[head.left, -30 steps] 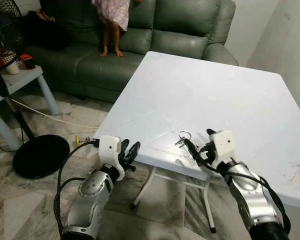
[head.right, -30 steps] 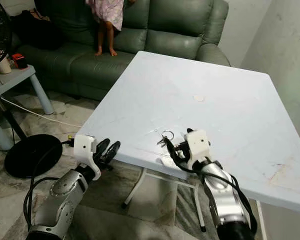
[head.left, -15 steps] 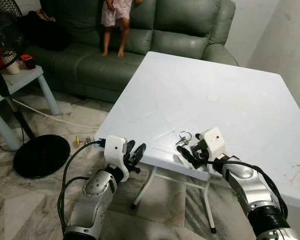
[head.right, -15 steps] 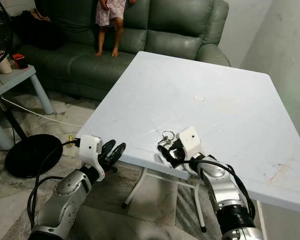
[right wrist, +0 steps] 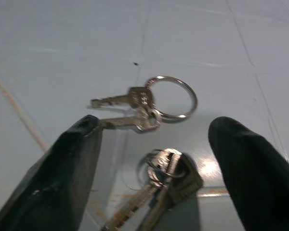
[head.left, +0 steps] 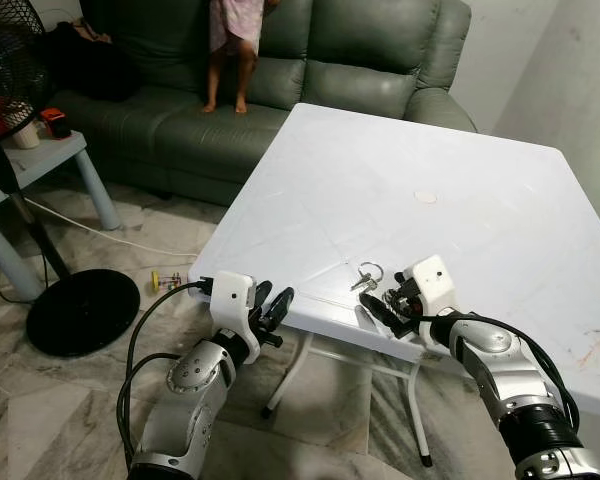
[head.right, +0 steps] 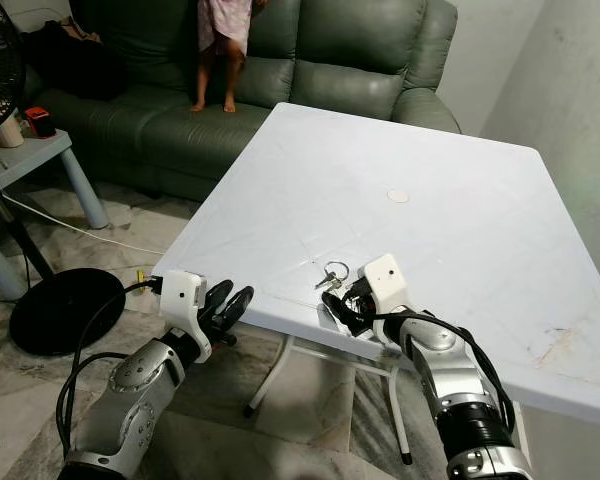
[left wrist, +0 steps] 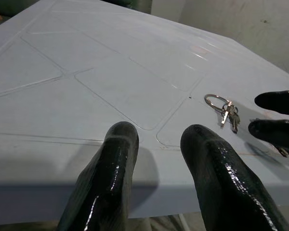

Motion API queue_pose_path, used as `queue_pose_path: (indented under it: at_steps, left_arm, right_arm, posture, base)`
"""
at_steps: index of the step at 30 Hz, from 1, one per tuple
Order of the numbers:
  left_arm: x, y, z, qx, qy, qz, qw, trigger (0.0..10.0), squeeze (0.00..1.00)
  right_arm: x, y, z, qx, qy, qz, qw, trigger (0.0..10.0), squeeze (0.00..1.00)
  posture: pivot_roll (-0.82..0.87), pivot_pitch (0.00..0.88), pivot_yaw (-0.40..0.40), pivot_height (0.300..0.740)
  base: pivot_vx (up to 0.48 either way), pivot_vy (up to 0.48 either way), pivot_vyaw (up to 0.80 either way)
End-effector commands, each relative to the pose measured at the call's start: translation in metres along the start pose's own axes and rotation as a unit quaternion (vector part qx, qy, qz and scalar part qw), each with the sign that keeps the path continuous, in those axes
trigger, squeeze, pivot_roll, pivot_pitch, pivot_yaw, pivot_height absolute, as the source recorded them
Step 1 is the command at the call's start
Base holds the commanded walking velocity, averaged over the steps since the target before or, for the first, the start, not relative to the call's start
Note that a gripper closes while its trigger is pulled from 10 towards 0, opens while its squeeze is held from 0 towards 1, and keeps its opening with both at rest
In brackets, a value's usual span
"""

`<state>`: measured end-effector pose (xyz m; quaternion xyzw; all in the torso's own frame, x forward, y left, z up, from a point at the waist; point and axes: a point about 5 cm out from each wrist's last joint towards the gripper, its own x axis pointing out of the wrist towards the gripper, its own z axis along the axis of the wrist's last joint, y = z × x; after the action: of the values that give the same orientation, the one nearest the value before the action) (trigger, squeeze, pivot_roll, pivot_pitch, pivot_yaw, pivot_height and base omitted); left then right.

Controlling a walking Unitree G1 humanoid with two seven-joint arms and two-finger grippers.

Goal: Hang keys on a hook

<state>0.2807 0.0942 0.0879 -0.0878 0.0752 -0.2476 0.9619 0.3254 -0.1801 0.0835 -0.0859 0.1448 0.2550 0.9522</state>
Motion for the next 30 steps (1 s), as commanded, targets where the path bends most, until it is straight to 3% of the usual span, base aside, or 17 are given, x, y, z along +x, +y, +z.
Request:
queue_pose_path:
  at_steps: [1,30]
  left_arm:
    - [0.000,-0.003,0.003,0.007,-0.003,-0.002,1.000,10.0,0.00]
    - [0.001,-0.004,0.004,0.006,-0.007,0.003,1.000,10.0,0.00]
  right_arm:
    - [-0.001,-0.008,0.004,-0.001,-0.004,-0.015,1.000,0.0,0.00]
    - [-0.004,-0.021,-0.008,-0.001,0.027,-0.035,0.999,0.0,0.00]
  posture:
    - [0.17,0.000,-0.095,0.736]
    - [0.18,0.000,-0.099,0.736]
  base:
    - [0.000,0.000,0.00]
    - [0.000,0.000,0.00]
